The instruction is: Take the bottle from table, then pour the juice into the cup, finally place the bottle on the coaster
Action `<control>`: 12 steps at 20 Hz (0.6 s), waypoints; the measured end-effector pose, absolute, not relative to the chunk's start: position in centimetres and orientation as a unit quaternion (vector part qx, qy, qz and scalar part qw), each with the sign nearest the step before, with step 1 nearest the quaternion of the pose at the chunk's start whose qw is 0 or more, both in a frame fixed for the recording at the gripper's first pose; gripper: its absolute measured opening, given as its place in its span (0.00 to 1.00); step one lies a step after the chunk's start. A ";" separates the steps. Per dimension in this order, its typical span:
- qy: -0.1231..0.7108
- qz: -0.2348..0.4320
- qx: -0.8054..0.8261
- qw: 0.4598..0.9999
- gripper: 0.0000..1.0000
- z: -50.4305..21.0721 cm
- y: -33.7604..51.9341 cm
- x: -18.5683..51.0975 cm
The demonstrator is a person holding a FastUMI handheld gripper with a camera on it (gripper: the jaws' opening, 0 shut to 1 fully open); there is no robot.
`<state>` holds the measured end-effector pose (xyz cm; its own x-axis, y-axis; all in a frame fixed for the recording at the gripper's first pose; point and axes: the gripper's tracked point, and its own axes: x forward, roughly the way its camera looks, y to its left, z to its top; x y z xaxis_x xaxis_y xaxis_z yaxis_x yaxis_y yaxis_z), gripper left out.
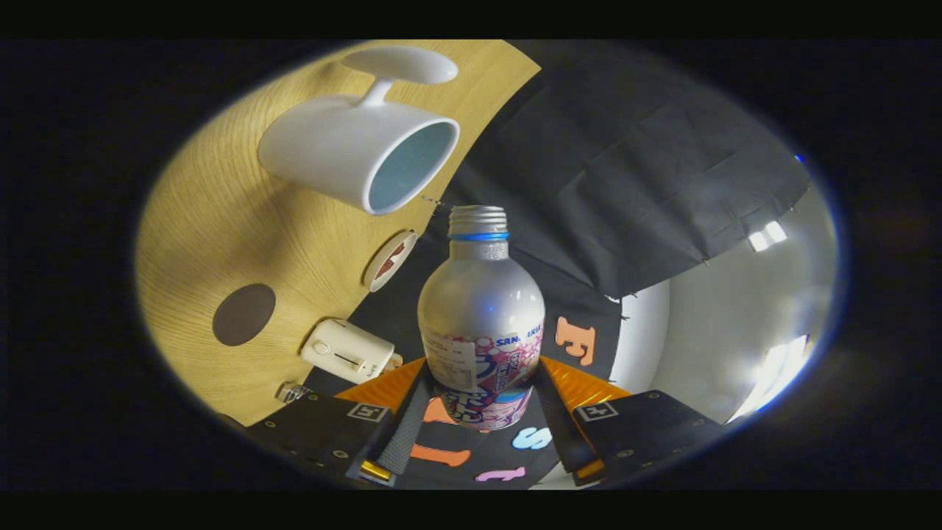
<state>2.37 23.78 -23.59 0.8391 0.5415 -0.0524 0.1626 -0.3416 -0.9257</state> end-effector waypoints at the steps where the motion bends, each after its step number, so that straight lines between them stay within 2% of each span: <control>1: -0.220 0.181 -0.799 0.530 0.77 -23.7 23.9 2.2; 12: -0.158 0.213 -0.757 0.597 0.77 -27.9 22.8 1.3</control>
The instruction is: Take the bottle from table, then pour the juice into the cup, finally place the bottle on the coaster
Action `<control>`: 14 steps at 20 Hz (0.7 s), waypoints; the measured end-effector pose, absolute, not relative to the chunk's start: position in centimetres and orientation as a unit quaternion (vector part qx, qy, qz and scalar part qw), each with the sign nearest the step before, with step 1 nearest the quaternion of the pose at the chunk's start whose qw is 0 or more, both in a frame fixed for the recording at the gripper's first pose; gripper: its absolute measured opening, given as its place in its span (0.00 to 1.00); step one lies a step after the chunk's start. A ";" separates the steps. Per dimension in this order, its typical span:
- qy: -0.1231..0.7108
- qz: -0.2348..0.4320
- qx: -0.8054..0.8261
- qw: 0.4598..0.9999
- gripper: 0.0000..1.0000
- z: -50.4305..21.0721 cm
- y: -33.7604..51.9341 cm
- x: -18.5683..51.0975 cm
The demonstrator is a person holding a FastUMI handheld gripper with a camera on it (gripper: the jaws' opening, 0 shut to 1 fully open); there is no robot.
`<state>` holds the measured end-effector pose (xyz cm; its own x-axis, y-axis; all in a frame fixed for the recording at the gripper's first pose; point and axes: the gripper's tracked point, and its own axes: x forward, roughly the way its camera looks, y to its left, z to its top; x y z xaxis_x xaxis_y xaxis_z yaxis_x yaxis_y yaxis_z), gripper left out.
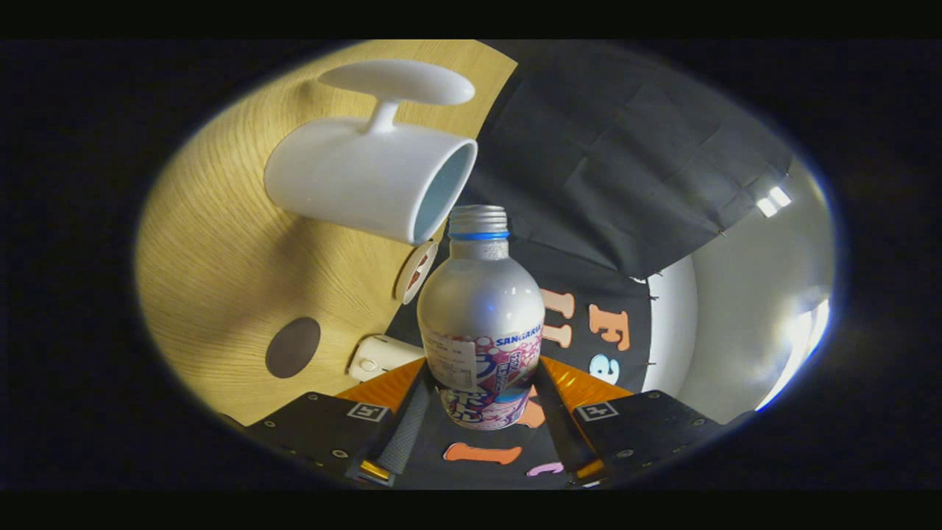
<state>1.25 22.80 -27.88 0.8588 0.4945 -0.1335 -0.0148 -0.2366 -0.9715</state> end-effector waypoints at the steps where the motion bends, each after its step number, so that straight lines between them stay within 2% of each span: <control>1: -0.146 0.217 -0.747 0.611 0.77 -28.4 22.6 1.4; 7: -0.064 0.233 -0.657 0.714 0.77 -30.0 21.6 1.3; 14: 0.052 0.261 -0.467 0.843 0.78 -30.4 20.9 2.4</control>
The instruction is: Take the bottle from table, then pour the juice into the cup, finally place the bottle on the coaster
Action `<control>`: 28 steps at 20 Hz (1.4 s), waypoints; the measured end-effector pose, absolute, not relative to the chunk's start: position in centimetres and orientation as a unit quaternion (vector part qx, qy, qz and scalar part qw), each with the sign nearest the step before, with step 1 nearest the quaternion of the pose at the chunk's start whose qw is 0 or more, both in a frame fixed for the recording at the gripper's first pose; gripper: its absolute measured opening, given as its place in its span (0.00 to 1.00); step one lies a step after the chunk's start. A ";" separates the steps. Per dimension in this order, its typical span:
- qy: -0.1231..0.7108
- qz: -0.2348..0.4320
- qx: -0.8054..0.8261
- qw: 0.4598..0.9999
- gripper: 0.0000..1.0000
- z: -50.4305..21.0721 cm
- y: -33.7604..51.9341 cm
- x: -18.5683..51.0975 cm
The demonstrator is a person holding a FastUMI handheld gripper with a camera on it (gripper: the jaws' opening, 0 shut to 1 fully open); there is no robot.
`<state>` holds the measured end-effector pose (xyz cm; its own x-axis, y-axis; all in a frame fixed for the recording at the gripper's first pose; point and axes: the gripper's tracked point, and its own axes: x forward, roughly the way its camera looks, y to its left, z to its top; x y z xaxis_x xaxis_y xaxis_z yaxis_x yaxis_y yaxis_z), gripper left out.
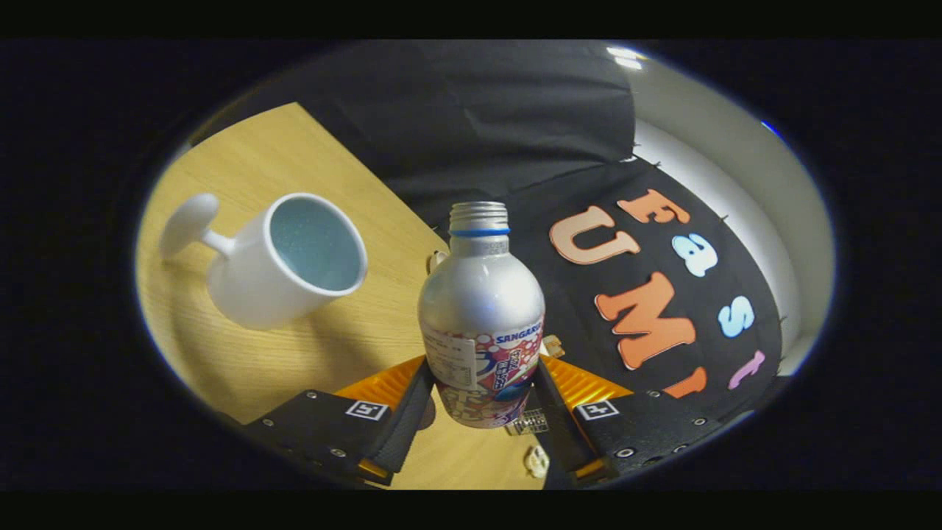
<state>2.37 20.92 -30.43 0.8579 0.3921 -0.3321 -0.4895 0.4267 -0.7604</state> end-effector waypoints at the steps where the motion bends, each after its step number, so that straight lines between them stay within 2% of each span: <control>1: 0.061 0.261 -0.446 0.854 0.78 -30.0 21.1 3.0; 11: 0.181 0.225 -0.222 0.931 0.78 -31.7 18.7 7.5; 24: 0.295 0.191 -0.004 0.936 0.78 -36.7 18.2 9.1; 28: 0.301 0.184 0.013 0.936 0.78 -37.2 18.0 9.1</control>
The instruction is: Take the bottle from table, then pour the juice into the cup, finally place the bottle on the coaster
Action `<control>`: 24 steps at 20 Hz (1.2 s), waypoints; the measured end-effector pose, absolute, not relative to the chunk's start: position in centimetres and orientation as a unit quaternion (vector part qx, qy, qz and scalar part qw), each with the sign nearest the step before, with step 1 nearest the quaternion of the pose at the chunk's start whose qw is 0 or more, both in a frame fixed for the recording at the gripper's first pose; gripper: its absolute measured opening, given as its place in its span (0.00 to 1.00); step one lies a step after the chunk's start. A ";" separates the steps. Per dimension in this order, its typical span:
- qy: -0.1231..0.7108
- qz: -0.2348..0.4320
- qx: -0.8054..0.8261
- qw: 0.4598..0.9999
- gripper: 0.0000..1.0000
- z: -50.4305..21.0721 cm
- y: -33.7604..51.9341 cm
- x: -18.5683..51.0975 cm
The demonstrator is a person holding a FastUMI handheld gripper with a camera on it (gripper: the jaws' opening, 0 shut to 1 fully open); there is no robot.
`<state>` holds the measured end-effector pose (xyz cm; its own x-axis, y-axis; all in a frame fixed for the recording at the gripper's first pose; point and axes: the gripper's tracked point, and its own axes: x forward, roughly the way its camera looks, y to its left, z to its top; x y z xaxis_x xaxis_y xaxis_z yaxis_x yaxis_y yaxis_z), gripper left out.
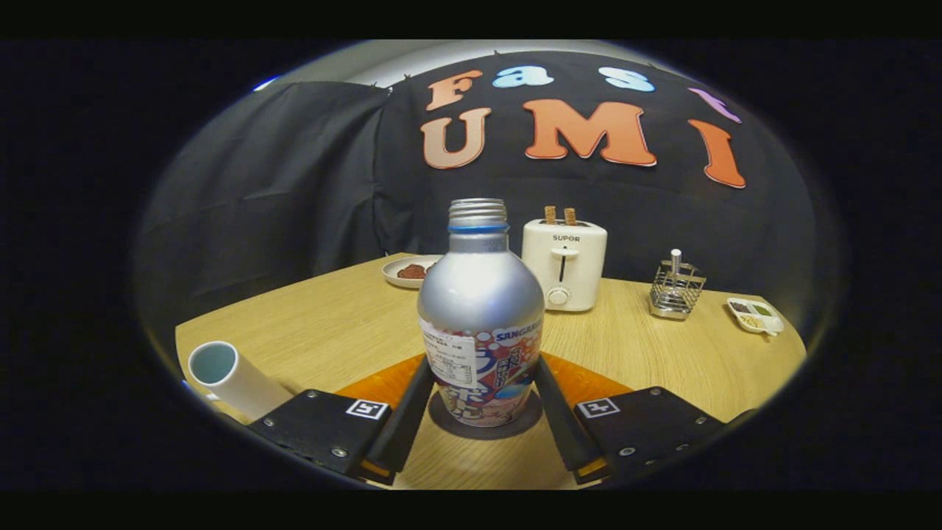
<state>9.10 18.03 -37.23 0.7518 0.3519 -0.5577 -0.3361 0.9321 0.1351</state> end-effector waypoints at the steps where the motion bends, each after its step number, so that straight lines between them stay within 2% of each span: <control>1: 0.301 0.181 0.018 0.936 0.78 -37.2 18.0 9.1; 6: 0.308 0.179 0.018 0.934 0.82 -37.3 18.0 8.8; 10: 0.300 0.181 0.019 0.936 0.96 -35.5 17.4 8.0; 16: 0.270 0.171 0.042 0.947 0.98 -30.8 15.5 6.4; 24: 0.171 0.149 0.060 0.972 0.97 -19.9 12.3 3.9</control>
<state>3.91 12.25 -19.86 0.8968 0.3103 -0.3153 -0.2689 0.9483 0.1684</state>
